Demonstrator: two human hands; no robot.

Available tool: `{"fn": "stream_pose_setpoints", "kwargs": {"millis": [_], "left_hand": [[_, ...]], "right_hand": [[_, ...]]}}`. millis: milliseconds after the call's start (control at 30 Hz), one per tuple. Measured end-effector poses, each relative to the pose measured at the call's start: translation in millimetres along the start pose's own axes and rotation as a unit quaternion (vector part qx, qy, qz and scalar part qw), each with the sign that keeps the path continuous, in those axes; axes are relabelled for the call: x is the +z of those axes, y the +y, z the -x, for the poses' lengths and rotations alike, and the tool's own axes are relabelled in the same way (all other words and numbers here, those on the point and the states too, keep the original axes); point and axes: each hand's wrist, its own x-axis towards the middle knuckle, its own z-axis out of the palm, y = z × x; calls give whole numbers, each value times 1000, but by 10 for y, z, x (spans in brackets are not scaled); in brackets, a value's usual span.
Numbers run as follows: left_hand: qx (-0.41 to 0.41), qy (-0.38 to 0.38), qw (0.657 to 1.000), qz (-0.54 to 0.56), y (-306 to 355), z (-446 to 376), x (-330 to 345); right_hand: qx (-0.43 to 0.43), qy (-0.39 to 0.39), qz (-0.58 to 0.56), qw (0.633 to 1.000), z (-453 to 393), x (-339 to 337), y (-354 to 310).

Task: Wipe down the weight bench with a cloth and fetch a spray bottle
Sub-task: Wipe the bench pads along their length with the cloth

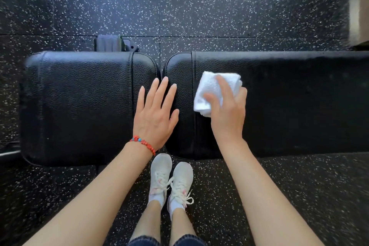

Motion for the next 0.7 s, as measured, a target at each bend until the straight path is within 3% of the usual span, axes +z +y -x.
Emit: {"fn": "stream_pose_setpoints", "kwargs": {"millis": [167,500,700], "left_hand": [[8,4,1000,-9,-55,8,75],[-9,-13,1000,14,40,-7,-5],[30,-20,998,47,311,-92,-50]], "right_hand": [[-4,1,-9,1000,-459,74,-111],[3,-4,28,1000,976,-256,276],[72,49,-6,996,119,-256,259]]}}
